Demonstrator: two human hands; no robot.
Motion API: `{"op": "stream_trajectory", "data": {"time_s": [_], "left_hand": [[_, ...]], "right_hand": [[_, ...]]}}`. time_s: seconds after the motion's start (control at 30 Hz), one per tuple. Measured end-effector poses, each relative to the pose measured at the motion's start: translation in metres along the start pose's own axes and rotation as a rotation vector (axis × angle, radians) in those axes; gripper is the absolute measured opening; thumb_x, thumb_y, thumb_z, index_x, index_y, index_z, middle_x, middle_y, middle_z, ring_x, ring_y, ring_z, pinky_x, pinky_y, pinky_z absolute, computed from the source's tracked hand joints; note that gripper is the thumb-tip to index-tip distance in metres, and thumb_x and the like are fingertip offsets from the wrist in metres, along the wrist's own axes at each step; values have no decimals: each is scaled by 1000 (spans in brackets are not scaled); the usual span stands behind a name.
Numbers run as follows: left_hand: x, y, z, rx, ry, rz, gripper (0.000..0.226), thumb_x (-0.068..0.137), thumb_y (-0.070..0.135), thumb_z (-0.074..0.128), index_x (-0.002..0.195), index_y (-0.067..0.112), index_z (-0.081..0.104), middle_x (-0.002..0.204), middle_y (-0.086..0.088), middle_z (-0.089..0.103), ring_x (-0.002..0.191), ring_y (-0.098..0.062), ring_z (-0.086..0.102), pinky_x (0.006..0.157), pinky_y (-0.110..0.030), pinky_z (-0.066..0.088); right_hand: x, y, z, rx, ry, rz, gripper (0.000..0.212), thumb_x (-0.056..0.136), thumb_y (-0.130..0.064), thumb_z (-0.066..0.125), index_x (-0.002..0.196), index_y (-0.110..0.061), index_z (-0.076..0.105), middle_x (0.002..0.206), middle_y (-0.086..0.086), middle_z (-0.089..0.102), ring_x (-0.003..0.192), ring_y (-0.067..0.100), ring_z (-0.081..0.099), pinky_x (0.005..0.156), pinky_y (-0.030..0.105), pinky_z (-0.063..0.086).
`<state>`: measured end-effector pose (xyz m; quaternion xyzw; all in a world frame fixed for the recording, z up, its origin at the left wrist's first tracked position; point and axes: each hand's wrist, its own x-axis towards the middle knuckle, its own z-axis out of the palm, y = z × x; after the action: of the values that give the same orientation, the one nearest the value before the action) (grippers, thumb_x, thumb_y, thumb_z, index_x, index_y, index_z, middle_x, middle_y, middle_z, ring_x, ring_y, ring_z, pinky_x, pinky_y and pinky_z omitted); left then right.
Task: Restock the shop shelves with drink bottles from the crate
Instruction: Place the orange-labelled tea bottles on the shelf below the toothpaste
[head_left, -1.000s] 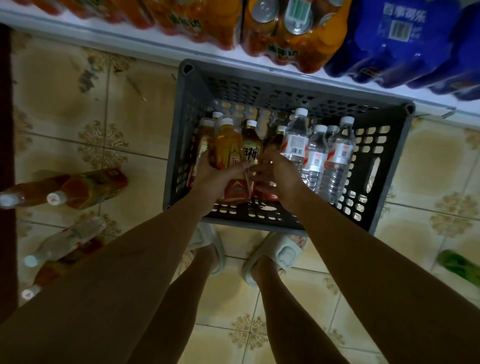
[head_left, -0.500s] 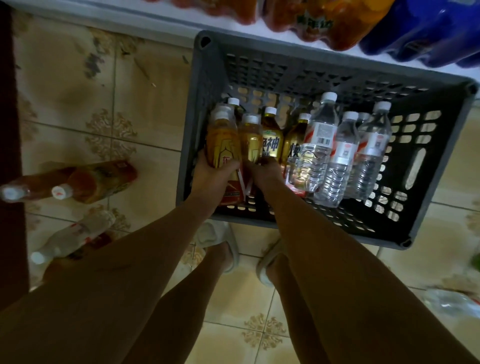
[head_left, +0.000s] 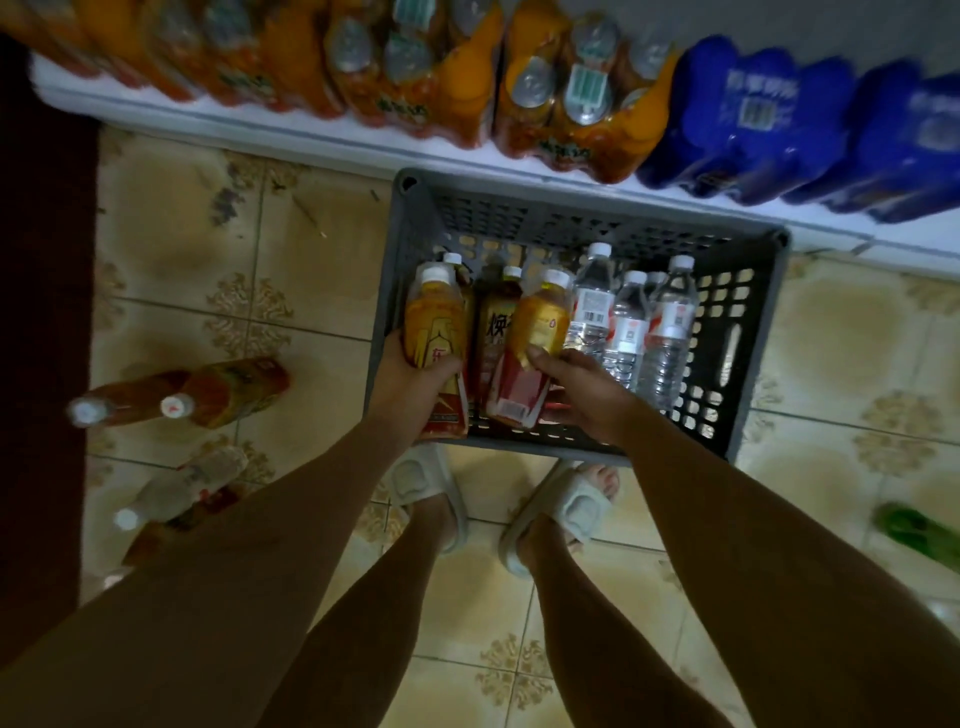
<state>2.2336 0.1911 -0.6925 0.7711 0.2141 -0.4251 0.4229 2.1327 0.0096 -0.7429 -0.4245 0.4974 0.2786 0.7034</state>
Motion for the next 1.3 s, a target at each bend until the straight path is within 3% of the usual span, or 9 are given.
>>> {"op": "stream_trajectory", "data": {"time_s": [0.1, 0.3, 0.47, 0.57, 0.63, 0.8, 1.0, 1.13, 1.3], "left_hand": [[-46, 30, -8, 29, -19, 47, 66, 85, 24, 74, 141, 17, 42, 119, -9, 61, 104, -29, 64, 89, -46, 55], [-180, 100, -35, -12, -103, 119, 55, 89, 18, 70, 136, 20, 43, 117, -7, 61, 96, -21, 65, 71, -32, 53], [-300, 153, -72, 30, -227, 175, 52, 89, 29, 70, 134, 29, 42, 109, 0, 66, 91, -21, 70, 72, -36, 57], [-357, 172, -88, -28, -293, 181, 57, 89, 27, 71, 138, 23, 42, 105, -3, 69, 78, -16, 74, 65, -34, 58], [-390, 181, -95, -71, -325, 225, 58, 89, 18, 70, 137, 26, 39, 106, -5, 68, 77, -17, 75, 62, -34, 58], [-447, 207, -103, -161, -364, 332, 76, 67, 24, 77, 135, 29, 44, 113, -7, 70, 93, -27, 74, 78, -45, 59], [-484, 246, -100, -147, -433, 420, 62, 87, 8, 68, 135, 31, 35, 113, -8, 66, 86, -24, 72, 71, -39, 59], [-500, 264, -94, -178, -451, 452, 68, 77, 29, 73, 135, 31, 37, 115, -10, 68, 93, -29, 73, 84, -49, 58], [-511, 284, -80, -121, -378, 529, 84, 72, 53, 77, 142, 30, 36, 119, -4, 68, 97, -23, 74, 89, -51, 58]], "right_hand": [[-66, -25, -4, 33, -43, -1, 37, 95, -39, 63, 123, -15, 59, 117, 11, 70, 109, 32, 66, 94, 47, 54], [-228, -50, 5, 288, -129, -40, 65, 91, -46, 59, 143, -8, 49, 140, 21, 57, 128, 40, 55, 107, 61, 42], [-380, -72, 24, 475, -164, -105, 47, 101, -45, 41, 128, -11, 60, 116, 17, 67, 103, 32, 65, 89, 50, 52], [-451, -78, 40, 569, -211, -158, 56, 102, -50, 34, 136, -11, 57, 117, 18, 68, 100, 32, 67, 80, 45, 57], [-490, -80, 48, 636, -243, -211, 54, 103, -46, 34, 136, -11, 58, 122, 19, 68, 104, 32, 68, 84, 48, 55], [-546, -93, 57, 642, -242, -303, 47, 104, -39, 35, 128, -9, 62, 120, 19, 70, 109, 34, 69, 97, 57, 49], [-574, -126, 54, 579, -159, -423, 49, 102, -37, 38, 126, -2, 62, 105, 18, 71, 94, 31, 70, 91, 48, 53], [-593, -147, 49, 433, -208, -518, 63, 96, -62, 38, 127, -13, 62, 115, 17, 72, 101, 31, 72, 89, 48, 54], [-604, -169, 39, 237, -101, -631, 75, 77, -55, 74, 137, -16, 50, 117, 16, 72, 105, 34, 71, 94, 56, 54]]}}
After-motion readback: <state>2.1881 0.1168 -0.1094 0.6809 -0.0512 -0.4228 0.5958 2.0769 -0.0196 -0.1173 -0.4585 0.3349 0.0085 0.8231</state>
